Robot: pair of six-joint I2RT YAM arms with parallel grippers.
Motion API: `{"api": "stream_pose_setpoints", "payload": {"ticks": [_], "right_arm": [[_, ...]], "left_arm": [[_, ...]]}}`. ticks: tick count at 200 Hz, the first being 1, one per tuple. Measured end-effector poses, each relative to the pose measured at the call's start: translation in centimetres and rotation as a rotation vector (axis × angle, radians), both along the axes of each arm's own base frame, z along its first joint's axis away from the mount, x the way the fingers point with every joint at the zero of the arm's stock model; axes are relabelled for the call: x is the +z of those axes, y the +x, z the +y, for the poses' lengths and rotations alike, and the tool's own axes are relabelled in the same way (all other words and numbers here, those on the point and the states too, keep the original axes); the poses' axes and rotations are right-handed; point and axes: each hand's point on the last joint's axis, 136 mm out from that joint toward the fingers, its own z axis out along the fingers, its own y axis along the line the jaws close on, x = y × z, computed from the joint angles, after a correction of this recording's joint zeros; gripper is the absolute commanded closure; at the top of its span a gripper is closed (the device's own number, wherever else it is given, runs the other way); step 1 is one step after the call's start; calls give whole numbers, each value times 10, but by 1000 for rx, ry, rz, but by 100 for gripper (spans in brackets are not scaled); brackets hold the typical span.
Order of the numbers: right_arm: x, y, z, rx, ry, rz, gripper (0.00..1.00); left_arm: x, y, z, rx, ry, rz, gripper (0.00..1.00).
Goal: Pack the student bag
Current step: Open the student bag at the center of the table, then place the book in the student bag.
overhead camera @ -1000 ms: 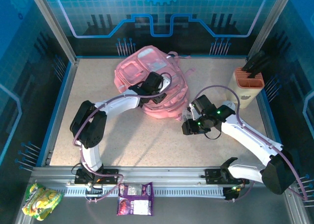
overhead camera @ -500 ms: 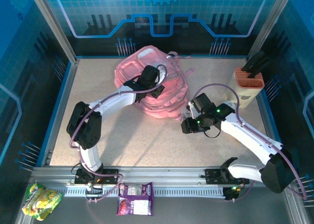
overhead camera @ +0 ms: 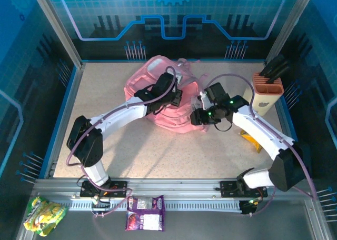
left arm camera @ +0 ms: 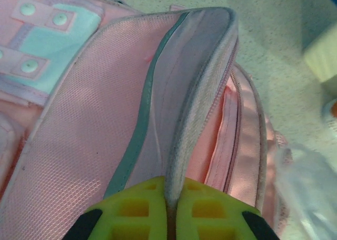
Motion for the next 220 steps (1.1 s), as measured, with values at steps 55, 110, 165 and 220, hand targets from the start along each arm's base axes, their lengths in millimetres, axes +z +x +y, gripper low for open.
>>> {"api": "stream_pose_setpoints", "payload": {"ticks": [55, 110, 165, 220], "right_arm": [[6, 51, 4, -47, 53, -17, 46], [0, 99, 22, -80, 98, -16, 38], [-4, 109, 33, -96, 164, 10, 41], [4, 92, 30, -82, 224, 16, 57]], "left_arm": [[3, -11, -13, 129, -191, 89, 100], [10, -19, -16, 189, -329, 131, 100], [13, -17, -12, 213, -344, 128, 100], [11, -20, -12, 208, -349, 129, 100]]}}
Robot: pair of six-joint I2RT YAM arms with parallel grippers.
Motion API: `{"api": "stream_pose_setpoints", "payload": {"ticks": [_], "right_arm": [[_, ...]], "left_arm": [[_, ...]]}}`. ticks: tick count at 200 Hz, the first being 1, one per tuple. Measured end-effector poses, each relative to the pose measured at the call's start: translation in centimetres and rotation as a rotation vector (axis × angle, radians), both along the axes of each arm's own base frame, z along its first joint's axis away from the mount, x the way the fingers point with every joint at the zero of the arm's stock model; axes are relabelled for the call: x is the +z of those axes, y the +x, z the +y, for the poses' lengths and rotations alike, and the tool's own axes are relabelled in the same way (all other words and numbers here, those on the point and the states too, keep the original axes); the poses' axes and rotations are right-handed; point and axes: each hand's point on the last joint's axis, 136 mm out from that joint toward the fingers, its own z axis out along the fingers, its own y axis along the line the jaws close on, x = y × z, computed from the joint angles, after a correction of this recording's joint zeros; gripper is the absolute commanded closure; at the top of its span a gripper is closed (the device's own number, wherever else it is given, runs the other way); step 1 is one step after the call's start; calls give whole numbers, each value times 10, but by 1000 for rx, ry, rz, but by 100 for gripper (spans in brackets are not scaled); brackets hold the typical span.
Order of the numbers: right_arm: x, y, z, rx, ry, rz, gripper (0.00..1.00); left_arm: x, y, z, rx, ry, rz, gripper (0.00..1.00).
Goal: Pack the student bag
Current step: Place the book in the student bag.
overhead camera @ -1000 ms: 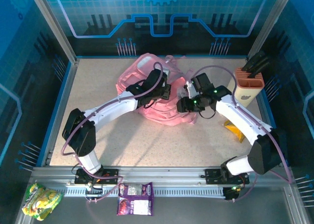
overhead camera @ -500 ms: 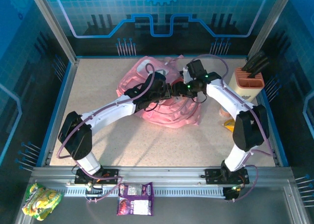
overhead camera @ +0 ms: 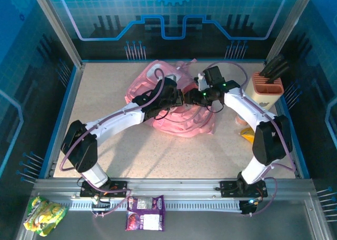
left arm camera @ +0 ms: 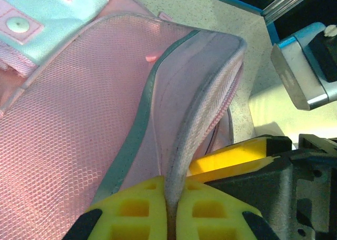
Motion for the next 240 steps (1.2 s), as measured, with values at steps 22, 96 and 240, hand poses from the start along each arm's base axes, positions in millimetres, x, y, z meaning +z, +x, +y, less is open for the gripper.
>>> {"api": "stream_pose_setpoints", "payload": {"ticks": [22, 96, 240], "right_arm": [[-1, -3, 6, 13, 39, 16, 65], [-5, 5, 41, 30, 172, 38, 74], [-25, -3, 29, 9, 62, 47, 93]], "left_arm": [[0, 0, -1, -3, -3, 0, 100], [0, 4, 11, 48, -3, -4, 100], [1, -2, 6, 28, -57, 17, 100]]}}
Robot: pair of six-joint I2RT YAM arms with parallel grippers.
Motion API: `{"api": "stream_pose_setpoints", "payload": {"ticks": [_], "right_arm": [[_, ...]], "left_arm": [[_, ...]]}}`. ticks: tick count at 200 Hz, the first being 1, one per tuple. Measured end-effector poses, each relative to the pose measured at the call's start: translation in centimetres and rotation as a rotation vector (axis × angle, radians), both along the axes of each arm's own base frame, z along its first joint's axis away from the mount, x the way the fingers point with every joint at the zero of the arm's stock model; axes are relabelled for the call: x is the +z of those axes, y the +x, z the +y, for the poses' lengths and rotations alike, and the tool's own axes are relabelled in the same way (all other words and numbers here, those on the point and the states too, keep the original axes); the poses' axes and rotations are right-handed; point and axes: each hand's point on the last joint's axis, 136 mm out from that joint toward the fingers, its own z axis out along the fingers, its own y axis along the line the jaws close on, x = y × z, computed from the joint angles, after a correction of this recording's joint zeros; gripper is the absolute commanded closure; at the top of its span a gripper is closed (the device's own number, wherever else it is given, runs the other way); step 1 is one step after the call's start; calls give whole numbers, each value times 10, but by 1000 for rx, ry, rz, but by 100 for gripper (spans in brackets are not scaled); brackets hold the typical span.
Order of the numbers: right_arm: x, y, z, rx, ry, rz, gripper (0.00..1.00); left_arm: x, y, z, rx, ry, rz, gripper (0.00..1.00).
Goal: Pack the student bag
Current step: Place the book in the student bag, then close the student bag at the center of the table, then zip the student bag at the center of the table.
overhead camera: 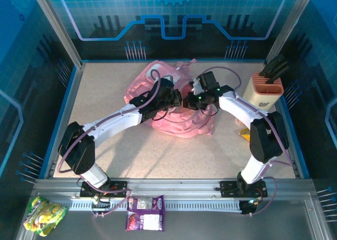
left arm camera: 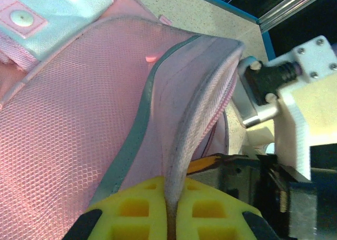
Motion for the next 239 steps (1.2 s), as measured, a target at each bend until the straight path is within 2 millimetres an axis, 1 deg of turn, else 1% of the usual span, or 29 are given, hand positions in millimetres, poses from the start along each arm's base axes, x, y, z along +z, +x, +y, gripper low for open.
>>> {"api": "stream_pose_setpoints", "payload": {"ticks": [13, 27, 43, 61, 78, 93, 108, 123, 128, 138, 144, 158, 174, 192, 214, 224, 239], "right_arm": [[1, 2, 9, 15, 14, 2, 92], [4, 4, 18, 31, 39, 4, 85], [7, 6, 22, 27, 69, 11, 85], [7, 6, 22, 24, 94, 7, 85], [4, 0, 14, 12, 92, 5, 83], [10, -5, 2, -6, 85, -16, 81], [20, -11, -13, -33, 73, -50, 78], [32, -16, -32, -66, 43, -92, 78], [35, -18, -37, -74, 32, -106, 77], [41, -21, -45, -86, 11, -131, 76], [43, -24, -48, -89, -1, -139, 76], [45, -31, -53, -88, -21, -152, 75], [41, -38, -57, -85, -57, -154, 69], [32, -46, -56, -68, -105, -148, 65], [21, -59, -47, -28, -149, -137, 62], [18, -64, -43, -14, -165, -136, 60], [17, -68, -38, 1, -185, -147, 58]], "left_arm": [[0, 0, 0, 5, -5, 2, 100], [1, 2, 1, 14, -15, 2, 100], [2, 4, 3, 24, -22, 1, 100], [3, 4, 2, 25, -24, -1, 100], [3, 3, 1, 19, -27, 2, 100], [2, 2, -1, 10, -31, 7, 84], [2, -1, -5, -11, -48, 21, 73], [5, -6, -11, -39, -81, 36, 53], [6, -7, -13, -41, -98, 38, 48], [10, -13, -13, -55, -128, 35, 43], [11, -18, -10, -56, -141, 35, 42], [11, -33, 3, -40, -174, 41, 39], [10, -47, 20, -6, -220, 54, 36], [-5, -55, 41, 61, -268, 95, 34], [-41, -56, 60, 161, -311, 179, 34], [-58, -56, 65, 201, -324, 222, 35], [-73, -51, 66, 240, -349, 261, 41]]}}
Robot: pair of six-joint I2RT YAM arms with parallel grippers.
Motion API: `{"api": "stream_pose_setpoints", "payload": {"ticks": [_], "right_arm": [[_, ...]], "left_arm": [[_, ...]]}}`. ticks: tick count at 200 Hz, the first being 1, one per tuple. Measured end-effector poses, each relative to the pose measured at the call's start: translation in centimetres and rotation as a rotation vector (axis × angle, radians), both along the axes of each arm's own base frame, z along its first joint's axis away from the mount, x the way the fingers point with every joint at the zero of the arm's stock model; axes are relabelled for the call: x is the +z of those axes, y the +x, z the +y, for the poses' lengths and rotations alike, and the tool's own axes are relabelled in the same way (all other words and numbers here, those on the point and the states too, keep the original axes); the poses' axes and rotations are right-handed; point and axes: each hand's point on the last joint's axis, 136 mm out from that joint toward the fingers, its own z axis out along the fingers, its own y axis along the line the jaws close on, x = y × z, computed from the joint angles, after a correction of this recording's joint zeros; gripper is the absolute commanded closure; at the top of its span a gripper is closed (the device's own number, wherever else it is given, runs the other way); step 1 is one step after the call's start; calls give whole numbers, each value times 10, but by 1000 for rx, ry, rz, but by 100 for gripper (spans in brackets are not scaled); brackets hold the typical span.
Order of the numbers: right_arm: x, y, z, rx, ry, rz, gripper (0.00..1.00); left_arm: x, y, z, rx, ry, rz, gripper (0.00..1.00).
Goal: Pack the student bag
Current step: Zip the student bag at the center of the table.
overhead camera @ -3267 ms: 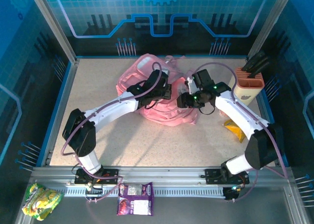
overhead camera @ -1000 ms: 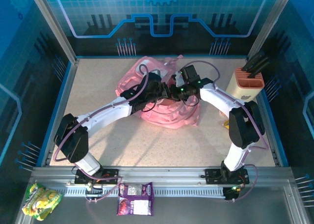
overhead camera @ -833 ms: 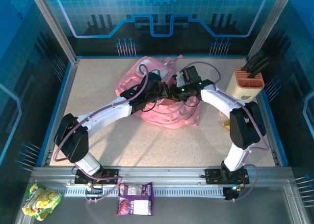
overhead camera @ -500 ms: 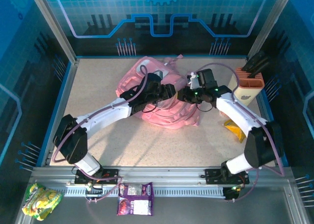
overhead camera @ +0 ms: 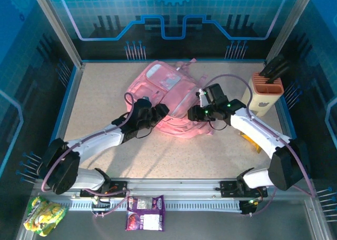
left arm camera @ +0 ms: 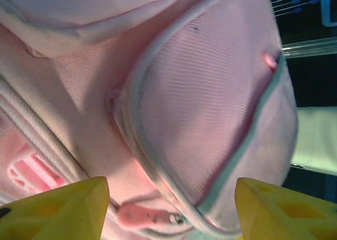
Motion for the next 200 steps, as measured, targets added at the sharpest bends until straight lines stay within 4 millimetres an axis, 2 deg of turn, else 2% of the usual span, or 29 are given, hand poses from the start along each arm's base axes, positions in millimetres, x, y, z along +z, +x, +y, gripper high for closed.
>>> {"api": "stream_pose_setpoints", "payload": {"ticks": [33, 55, 102, 150, 200], "right_arm": [[-1, -5, 7, 20, -26, -15, 54], [-4, -8, 9, 23, -44, -20, 53], [-10, -14, 11, 41, -107, -40, 47], [-14, -25, 16, 56, -201, -61, 40], [-22, -28, 24, 8, -234, -55, 33]], "left_arm": [[-15, 13, -6, 47, -59, 41, 58], [-20, 16, -7, 63, -75, 55, 74], [-23, 24, -15, 98, -141, 86, 100], [-15, 35, -38, 105, -232, 89, 100], [-5, 31, -55, 100, -291, 82, 100]]}}
